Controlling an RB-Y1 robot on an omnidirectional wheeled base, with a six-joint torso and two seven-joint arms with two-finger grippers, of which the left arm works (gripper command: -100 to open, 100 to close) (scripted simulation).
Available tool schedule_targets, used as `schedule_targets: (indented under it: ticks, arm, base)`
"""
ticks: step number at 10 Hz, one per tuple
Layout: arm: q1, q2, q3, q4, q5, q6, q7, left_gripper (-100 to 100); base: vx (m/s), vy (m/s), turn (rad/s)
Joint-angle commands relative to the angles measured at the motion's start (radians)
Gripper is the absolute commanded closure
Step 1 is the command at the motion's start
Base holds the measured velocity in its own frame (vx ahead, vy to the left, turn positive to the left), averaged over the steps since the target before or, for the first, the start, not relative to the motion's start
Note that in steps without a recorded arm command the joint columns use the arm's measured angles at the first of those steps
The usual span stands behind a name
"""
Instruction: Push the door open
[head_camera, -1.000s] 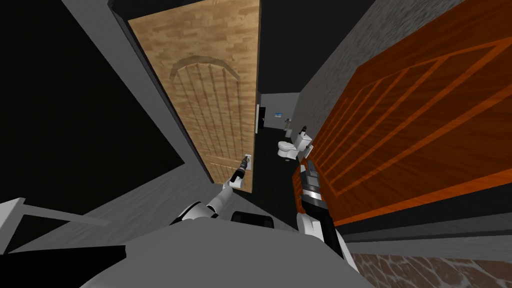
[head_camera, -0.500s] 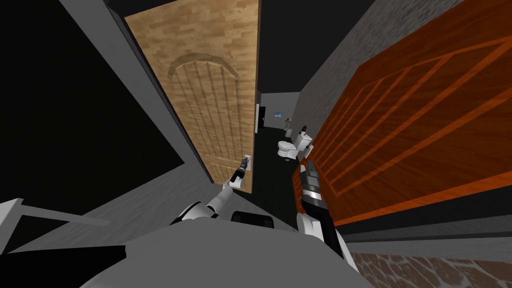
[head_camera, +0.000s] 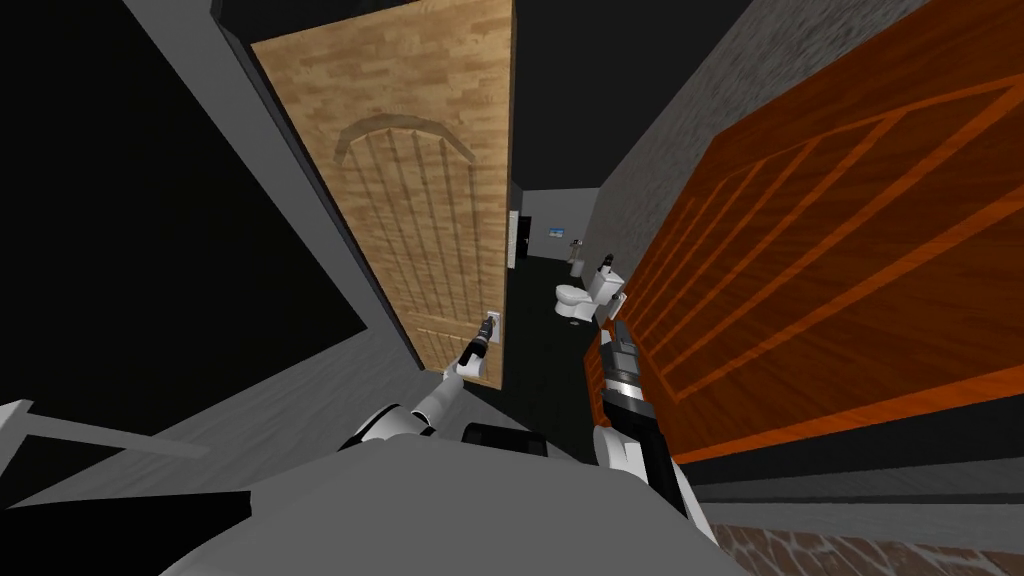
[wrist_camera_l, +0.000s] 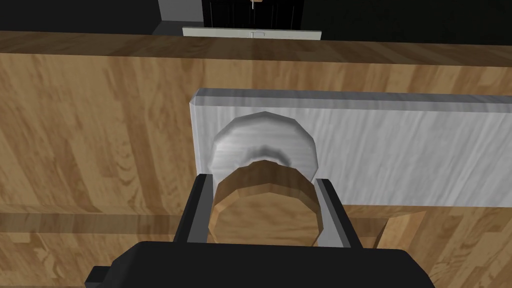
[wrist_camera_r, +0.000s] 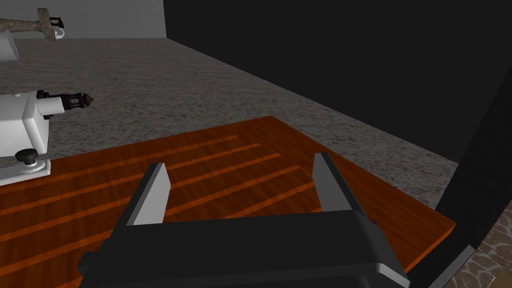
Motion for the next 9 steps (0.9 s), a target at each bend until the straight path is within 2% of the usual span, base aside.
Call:
schedule_targets:
  ticks: [1,2,9]
  arm:
    - [-0.007,0.013,0.021,-0.009,0.003,-0.001,-0.007,100]
    - [-0.007,0.013,0.021,-0.009,0.003,-0.001,-0.007,100]
    - [-0.014,0.045,0.107,0.007,0.02,-0.006,-0.026,100]
  base:
    - [0.183,-0.084,0.059]
    - [0.125,-0.048,0.006]
    - [0.176,-0.106,0.058]
